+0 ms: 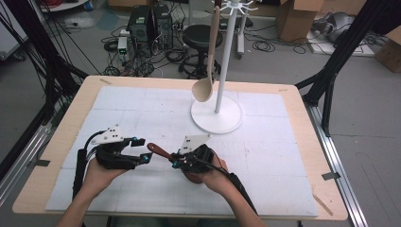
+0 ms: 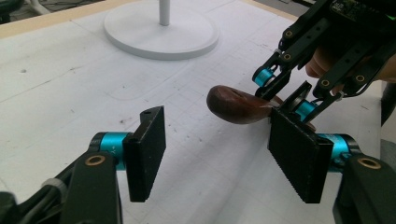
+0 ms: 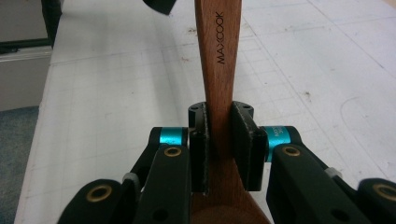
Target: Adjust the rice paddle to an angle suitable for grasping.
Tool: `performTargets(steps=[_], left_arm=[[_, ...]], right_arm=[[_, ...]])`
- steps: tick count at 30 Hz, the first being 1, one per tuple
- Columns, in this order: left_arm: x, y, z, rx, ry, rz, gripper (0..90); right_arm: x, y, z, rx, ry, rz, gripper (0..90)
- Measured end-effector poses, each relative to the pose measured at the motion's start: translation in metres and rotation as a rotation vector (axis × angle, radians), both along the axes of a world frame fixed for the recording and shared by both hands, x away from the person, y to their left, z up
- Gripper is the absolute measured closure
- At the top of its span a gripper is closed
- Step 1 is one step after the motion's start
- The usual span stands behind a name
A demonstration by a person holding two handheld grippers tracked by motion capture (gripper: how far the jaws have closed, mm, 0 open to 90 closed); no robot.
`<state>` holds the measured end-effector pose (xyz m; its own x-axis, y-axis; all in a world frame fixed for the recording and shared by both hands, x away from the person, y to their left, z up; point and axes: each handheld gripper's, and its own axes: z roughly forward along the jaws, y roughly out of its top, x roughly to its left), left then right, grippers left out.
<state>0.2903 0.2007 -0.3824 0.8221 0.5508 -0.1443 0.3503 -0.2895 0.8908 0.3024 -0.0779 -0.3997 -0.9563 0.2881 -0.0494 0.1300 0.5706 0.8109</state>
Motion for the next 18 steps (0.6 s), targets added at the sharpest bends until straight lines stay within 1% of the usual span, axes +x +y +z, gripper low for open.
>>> performTargets(steps=[3,5,6,9,15,16,18], left_arm=[[0.000,-0.003,0.000,-0.008,-0.005,-0.011,41.3],[-0.001,-0.005,0.000,-0.004,-0.008,-0.015,42.2],[-0.001,-0.007,0.000,-0.003,-0.007,-0.016,43.0],[-0.002,-0.009,0.000,-0.008,-0.010,-0.025,45.8],[-0.003,-0.012,0.001,-0.011,-0.022,-0.051,53.5],[-0.004,-0.013,0.001,-0.008,-0.025,-0.048,54.6],[-0.004,-0.012,0.002,-0.013,-0.024,-0.056,54.9]], right_arm=[[-0.001,0.001,0.001,0.005,-0.007,0.004,77.8],[-0.001,0.001,0.002,0.003,-0.011,0.005,77.9],[-0.002,0.002,0.002,0.003,-0.004,0.006,77.9],[-0.003,0.003,0.003,0.010,-0.013,0.013,77.9],[-0.005,0.007,0.003,0.016,-0.017,0.020,77.8],[-0.005,0.008,0.003,0.015,-0.018,0.022,77.8],[-0.005,0.008,0.003,0.015,-0.017,0.025,77.8]])
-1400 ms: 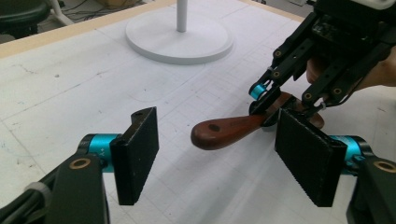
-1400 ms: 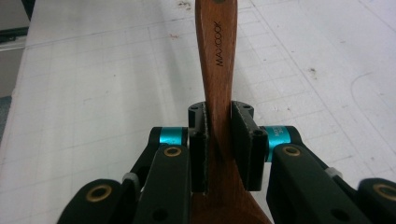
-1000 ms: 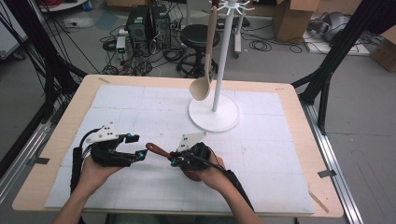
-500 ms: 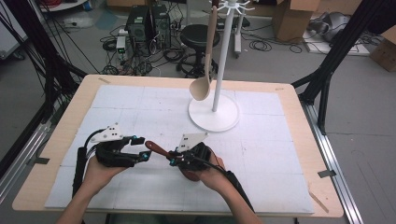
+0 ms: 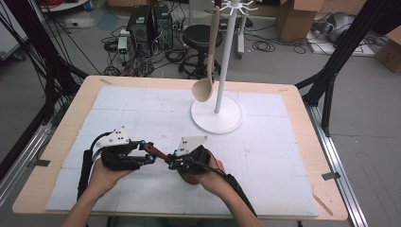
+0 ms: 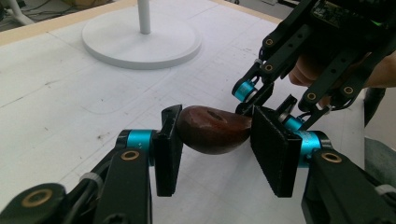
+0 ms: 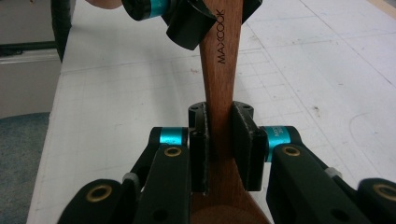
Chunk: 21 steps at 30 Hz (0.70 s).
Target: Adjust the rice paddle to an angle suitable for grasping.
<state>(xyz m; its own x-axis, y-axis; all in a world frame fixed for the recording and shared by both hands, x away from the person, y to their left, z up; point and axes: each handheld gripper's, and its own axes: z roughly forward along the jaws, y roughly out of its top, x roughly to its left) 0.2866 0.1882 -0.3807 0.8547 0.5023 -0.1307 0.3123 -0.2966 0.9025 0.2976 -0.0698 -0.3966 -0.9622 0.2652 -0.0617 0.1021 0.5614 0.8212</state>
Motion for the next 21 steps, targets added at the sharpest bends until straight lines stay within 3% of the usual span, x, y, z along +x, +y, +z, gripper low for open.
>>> performTargets(steps=[10,18,21], left_arm=[[-0.002,-0.001,0.001,-0.006,-0.007,-0.016,56.8],[-0.002,-0.001,0.003,-0.020,-0.014,-0.037,58.1],[-0.003,-0.001,0.003,-0.020,-0.016,-0.037,58.4]], right_arm=[[0.005,-0.003,0.003,0.022,0.059,0.022,72.9],[0.015,-0.004,0.001,0.038,0.151,0.045,68.3],[0.017,-0.004,-0.001,0.029,0.179,0.045,70.9]])
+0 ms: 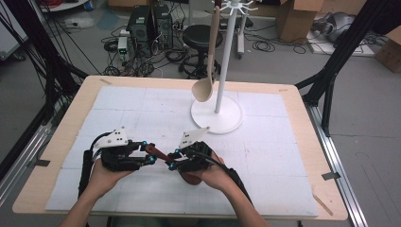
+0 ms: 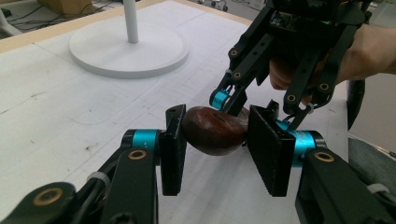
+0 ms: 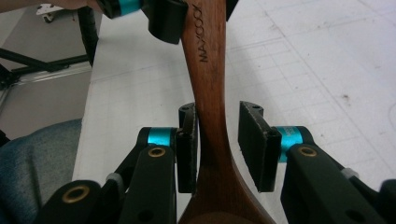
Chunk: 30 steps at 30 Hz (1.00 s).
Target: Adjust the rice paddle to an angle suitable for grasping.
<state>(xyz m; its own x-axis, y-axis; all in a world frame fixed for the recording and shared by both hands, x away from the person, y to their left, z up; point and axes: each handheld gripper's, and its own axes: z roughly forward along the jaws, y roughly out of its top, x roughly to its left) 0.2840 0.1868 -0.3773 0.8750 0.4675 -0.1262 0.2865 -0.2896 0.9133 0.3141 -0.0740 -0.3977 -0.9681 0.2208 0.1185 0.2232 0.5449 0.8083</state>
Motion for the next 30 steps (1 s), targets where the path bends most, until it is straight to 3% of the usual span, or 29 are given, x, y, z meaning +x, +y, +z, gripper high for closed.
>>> performTargets(steps=[6,10,18,20,30], left_arm=[[0.000,0.000,0.000,0.003,-0.004,0.005,56.5],[0.000,0.000,0.001,-0.003,0.001,0.006,51.1],[0.000,-0.004,0.002,-0.010,0.006,0.004,51.5],[-0.001,-0.004,0.002,0.000,-0.008,0.000,55.8],[-0.003,-0.004,0.005,-0.010,-0.017,-0.041,60.2]], right_arm=[[-0.004,0.002,0.003,-0.019,-0.037,0.012,76.1],[-0.005,0.002,0.006,-0.019,-0.045,-0.018,76.8],[-0.011,0.009,0.010,-0.013,-0.080,-0.036,76.9],[-0.013,0.011,0.009,-0.013,-0.076,-0.026,76.7],[-0.007,0.004,0.014,0.009,-0.016,0.009,69.8]])
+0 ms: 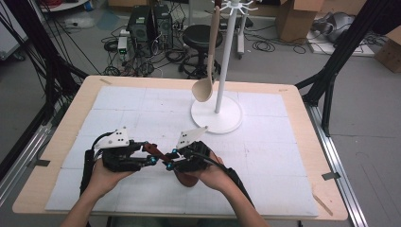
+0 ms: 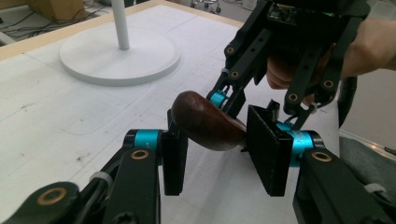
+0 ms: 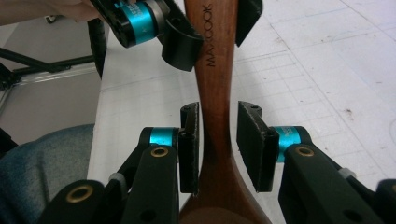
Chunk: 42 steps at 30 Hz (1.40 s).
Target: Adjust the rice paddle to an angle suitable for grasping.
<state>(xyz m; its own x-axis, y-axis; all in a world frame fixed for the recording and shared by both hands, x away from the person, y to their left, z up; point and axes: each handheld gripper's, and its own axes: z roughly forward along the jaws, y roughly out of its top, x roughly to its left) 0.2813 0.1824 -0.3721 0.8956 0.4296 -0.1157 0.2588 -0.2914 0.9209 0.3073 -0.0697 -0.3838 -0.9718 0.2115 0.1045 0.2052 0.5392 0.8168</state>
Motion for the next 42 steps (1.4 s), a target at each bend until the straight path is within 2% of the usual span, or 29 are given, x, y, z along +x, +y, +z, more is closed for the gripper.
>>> performTargets(steps=[6,16,24,29,37,42], left_arm=[[-0.002,0.000,0.003,-0.008,-0.023,-0.035,63.2],[-0.003,0.002,0.006,-0.040,-0.026,-0.083,67.2],[-0.003,0.001,0.007,-0.021,-0.037,-0.053,62.6],[-0.003,0.001,0.007,-0.017,-0.037,-0.047,57.1],[-0.004,-0.004,0.005,0.011,-0.032,-0.029,50.9],[-0.004,-0.009,0.003,0.029,-0.029,-0.036,49.9]], right_arm=[[0.003,-0.003,0.001,0.022,0.042,0.026,69.8],[0.001,-0.005,0.004,0.046,0.043,0.047,71.7],[-0.002,-0.004,0.007,0.044,0.008,0.050,76.8],[0.000,-0.007,0.009,0.052,0.007,0.004,77.0],[0.004,-0.017,0.020,0.123,-0.020,-0.099,77.1],[0.001,-0.016,0.029,0.145,-0.046,-0.126,77.2]])
